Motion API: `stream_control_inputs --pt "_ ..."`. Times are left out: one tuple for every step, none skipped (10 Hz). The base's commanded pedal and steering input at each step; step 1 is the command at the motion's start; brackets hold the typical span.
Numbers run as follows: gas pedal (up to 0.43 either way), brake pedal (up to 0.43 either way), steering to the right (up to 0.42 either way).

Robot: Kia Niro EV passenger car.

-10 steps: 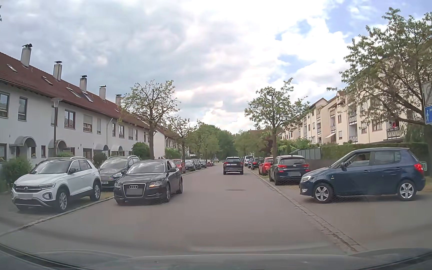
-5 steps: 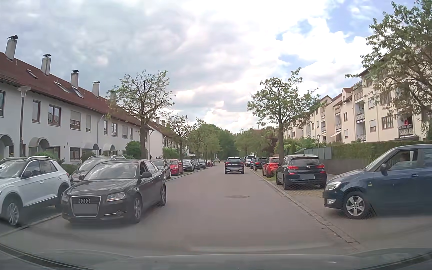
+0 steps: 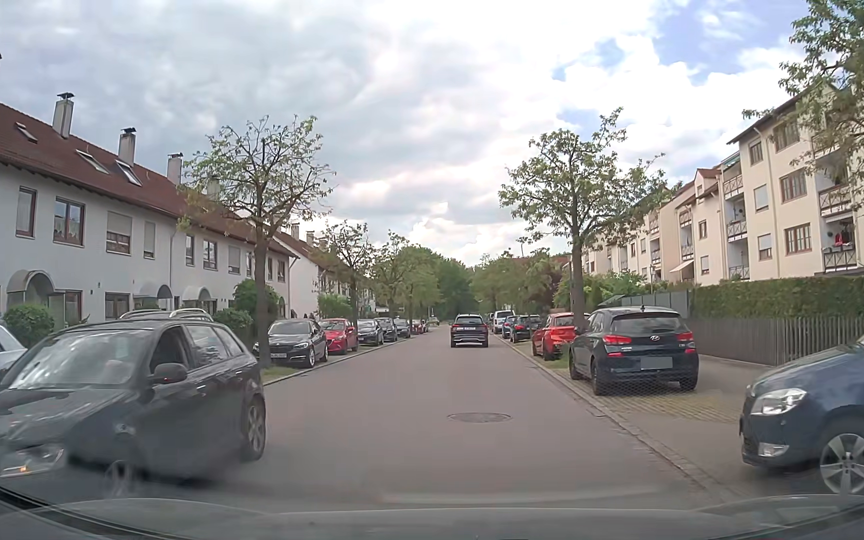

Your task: Follow the waypoints while adhering to traffic rules and regulations

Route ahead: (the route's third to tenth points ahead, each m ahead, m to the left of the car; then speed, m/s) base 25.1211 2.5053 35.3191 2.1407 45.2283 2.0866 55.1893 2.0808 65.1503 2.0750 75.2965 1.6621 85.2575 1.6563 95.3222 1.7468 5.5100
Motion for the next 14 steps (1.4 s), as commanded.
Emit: stream_control_inputs --pt "0.138 0.018 0.005" --pt "0.138 0.018 0.006" --pt "0.138 0.018 0.009" --pt "0.138 0.018 0.011" --pt "0.138 0.018 0.012" --pt "0.13 0.018 0.012" --pt "0.11 0.018 0.013" --pt "0.11 0.018 0.014" --pt "0.11 0.018 0.015" --pt "0.11 0.018 0.015" --pt "0.11 0.018 0.015" --pt "0.11 0.018 0.013" --pt "0.11 0.018 0.011" --pt "0.11 0.018 0.011"
